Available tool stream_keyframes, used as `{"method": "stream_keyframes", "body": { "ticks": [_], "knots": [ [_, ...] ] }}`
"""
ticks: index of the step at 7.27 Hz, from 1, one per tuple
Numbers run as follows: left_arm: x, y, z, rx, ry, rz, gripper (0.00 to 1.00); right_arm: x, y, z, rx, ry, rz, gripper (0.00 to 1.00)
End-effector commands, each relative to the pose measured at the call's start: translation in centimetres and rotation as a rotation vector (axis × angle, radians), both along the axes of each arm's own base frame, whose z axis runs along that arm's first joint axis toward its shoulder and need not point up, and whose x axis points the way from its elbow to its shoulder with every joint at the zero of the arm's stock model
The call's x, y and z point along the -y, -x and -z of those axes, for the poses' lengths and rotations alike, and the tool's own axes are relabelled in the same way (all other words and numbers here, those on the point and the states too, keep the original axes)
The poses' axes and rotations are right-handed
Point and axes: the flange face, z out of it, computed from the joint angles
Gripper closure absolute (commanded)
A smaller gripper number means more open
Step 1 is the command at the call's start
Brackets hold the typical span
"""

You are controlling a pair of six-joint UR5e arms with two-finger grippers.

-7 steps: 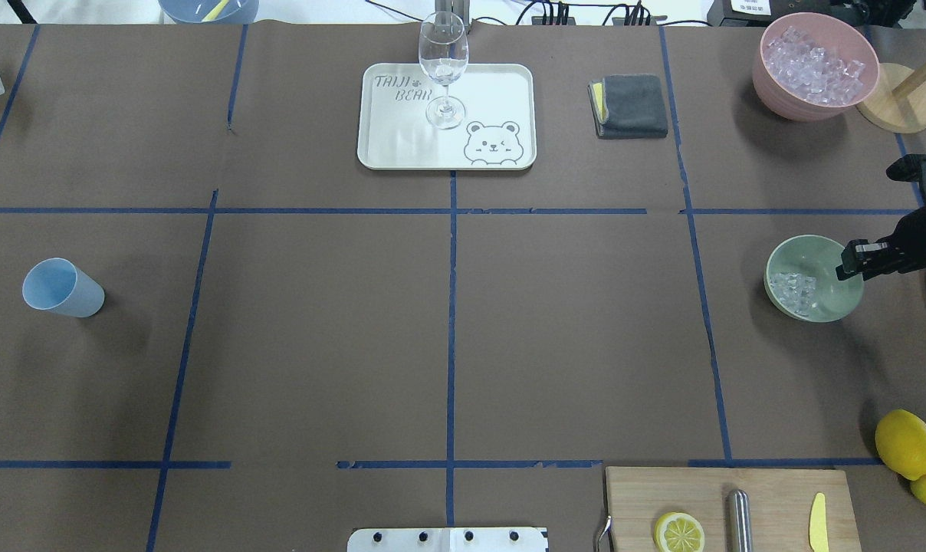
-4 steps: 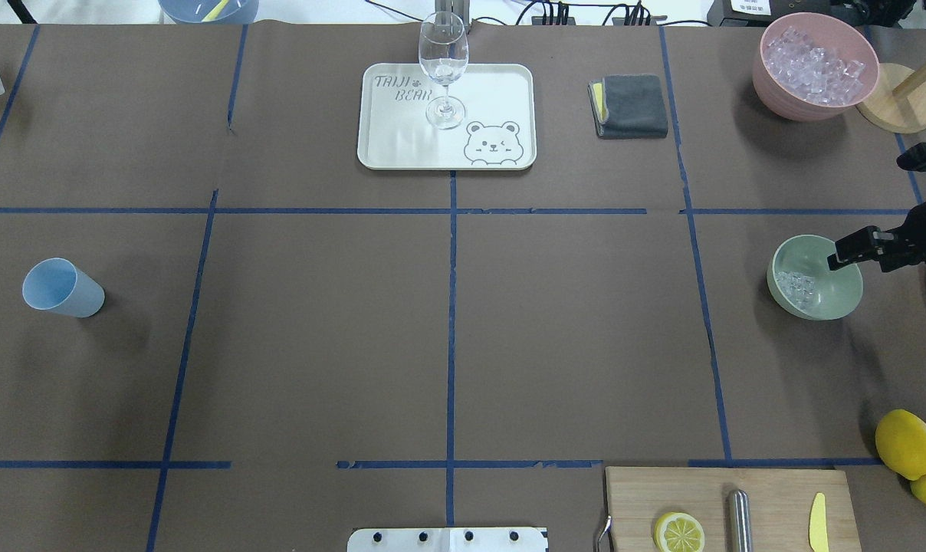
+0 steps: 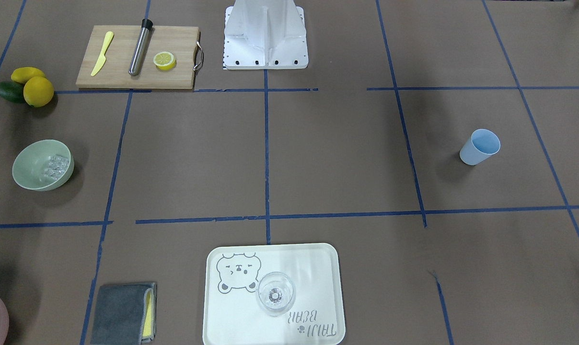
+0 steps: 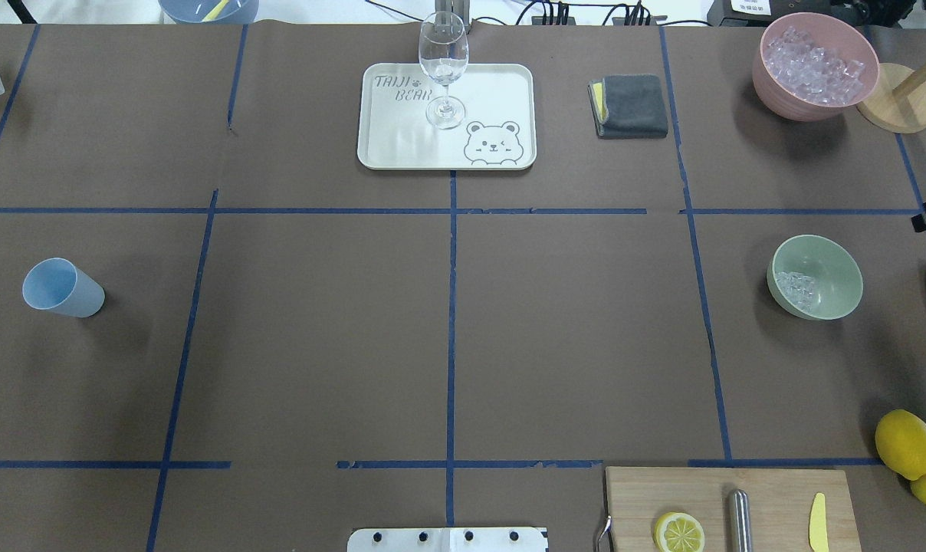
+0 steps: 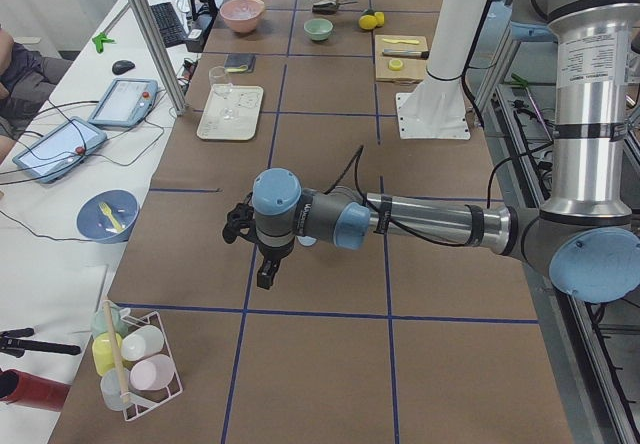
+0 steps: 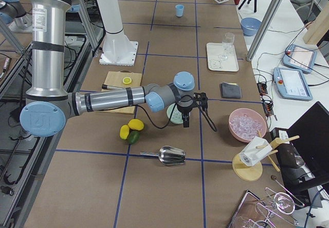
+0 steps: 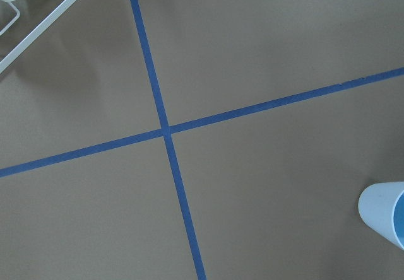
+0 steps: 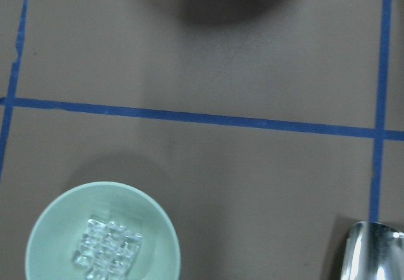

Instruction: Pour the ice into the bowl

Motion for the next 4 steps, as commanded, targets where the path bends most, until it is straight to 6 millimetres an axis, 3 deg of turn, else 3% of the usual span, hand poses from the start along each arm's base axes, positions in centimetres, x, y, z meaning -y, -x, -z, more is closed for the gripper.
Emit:
{"method": "stream_keyframes", "body": {
  "ticks": [1,2,4],
  "knots": [
    [0.0,0.0,0.0,0.001,-0.001,0.000,0.00,0.4,-8.2,-1.2,-0.072,-0.024,0.106,0.00],
    [0.1,0.0,-0.1,0.003,0.002,0.001,0.00,-0.3,-11.1,-2.3,-0.066,-0.014,0.127,0.00],
    [-0.7,0.1,-1.1,0.004,0.026,0.003,0.00,-2.8,-13.9,-4.1,0.021,0.076,0.061,0.00]
  ]
}}
